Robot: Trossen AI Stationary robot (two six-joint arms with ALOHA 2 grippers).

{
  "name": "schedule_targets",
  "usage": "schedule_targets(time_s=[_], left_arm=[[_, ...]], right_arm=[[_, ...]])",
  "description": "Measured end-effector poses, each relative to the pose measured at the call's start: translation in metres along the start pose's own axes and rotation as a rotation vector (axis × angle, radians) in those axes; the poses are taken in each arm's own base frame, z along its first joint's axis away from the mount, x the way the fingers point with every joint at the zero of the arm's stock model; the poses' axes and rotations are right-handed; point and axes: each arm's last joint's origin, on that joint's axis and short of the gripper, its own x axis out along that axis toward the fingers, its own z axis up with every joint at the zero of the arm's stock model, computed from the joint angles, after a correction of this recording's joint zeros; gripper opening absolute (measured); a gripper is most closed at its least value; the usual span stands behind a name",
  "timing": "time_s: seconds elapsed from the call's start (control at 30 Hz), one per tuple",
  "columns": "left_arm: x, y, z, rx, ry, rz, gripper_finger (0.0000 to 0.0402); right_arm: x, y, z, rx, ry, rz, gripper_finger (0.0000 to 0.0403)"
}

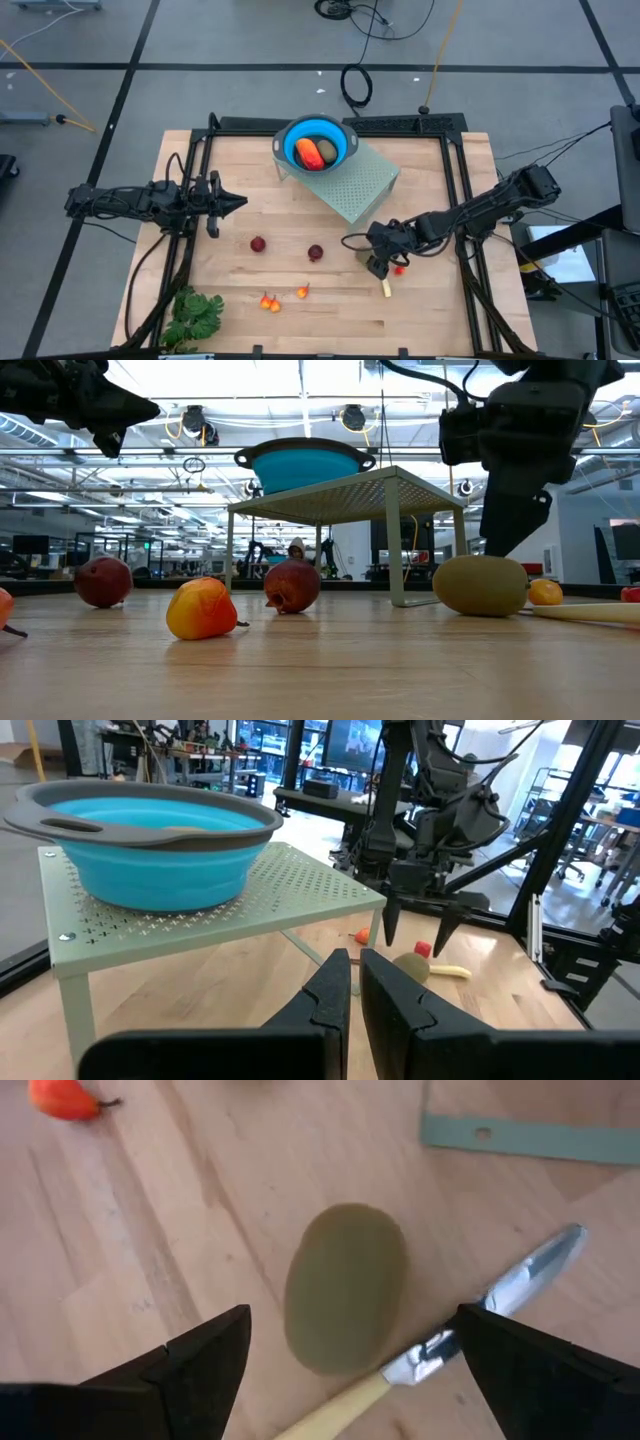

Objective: Pick & Place Fruit
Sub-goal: Put the kiwi into the blue strainer bowl on the shelf

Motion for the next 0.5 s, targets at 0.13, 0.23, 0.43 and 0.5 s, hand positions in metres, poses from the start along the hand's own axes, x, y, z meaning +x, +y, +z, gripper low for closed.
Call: schedule_targets(time_s=[0.13,0.23,0.43,0.5], left_arm=[[0.0000,0.0000,0.0000,0.000,0.000,0.000,0.0026],[0.0000,0.0000,0.0000,-0.007,0.000,0.000,0.0026],[0.0000,0.0000,0.0000,-0.022,0.000,0.000,0.0026],[0.0000,0.0000,0.0000,-0.022,0.000,0.000,0.0026]], right_arm=[[0.0032,0.0004,-0.0045,-0.057,-0.011,0.021,0.0343],[0.0035,0.0003,-0.0050,-0.063,-0.014,0.019,0.0344],[0.0035,-0.0002,-0.0031,-0.070,-0.060,-0.011,0.0338],[0.0035,0.0007,-0.0024,-0.085,-0.068,-0.002,0.0335]])
